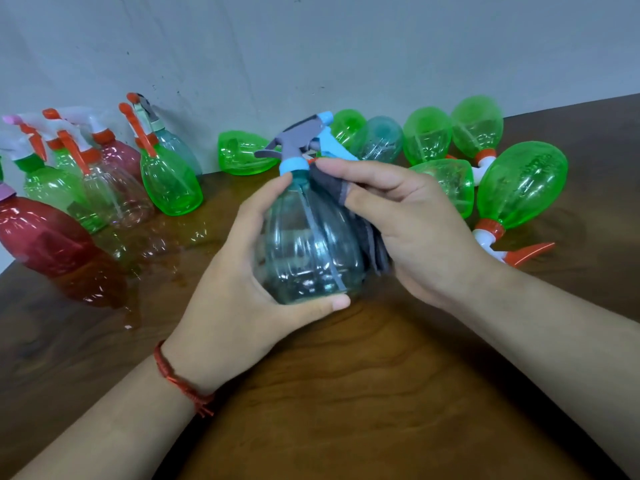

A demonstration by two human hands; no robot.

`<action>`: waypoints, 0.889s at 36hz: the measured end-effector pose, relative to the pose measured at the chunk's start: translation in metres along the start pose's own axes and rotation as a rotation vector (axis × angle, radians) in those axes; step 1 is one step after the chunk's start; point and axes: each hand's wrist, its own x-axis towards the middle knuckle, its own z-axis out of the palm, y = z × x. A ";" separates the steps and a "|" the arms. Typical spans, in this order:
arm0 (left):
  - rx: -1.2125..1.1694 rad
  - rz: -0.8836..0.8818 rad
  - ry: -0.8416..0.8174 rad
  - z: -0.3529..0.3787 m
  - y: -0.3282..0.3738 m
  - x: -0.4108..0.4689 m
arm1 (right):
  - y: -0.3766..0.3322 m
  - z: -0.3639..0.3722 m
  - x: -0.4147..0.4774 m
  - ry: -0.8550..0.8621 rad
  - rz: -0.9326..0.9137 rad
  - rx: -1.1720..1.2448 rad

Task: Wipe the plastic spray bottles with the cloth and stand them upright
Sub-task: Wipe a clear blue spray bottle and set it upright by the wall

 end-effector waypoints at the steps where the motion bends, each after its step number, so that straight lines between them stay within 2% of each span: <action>1: -0.021 0.002 -0.003 0.000 0.002 0.000 | -0.001 0.000 0.000 0.009 0.024 0.047; 4: -0.022 0.004 -0.020 0.000 0.004 -0.001 | -0.001 0.001 -0.001 0.025 0.064 0.111; 10: 0.111 -0.018 0.005 -0.001 -0.005 0.000 | 0.005 0.001 -0.002 0.033 0.073 0.041; 15: 0.132 -0.040 0.065 -0.011 -0.019 0.004 | 0.008 0.004 -0.006 -0.005 -0.004 -0.116; 21: 0.163 -0.103 0.214 -0.014 -0.014 0.005 | 0.007 0.005 -0.011 -0.112 -0.112 -0.325; 25: 0.215 -0.150 0.264 -0.011 -0.014 0.004 | 0.013 0.006 -0.012 -0.113 -0.139 -0.424; 27: 0.238 -0.153 0.240 -0.012 -0.016 0.004 | 0.013 0.007 -0.012 -0.105 -0.127 -0.440; 32: 0.230 -0.072 0.024 -0.009 -0.016 0.002 | 0.009 0.004 -0.005 -0.048 -0.072 -0.329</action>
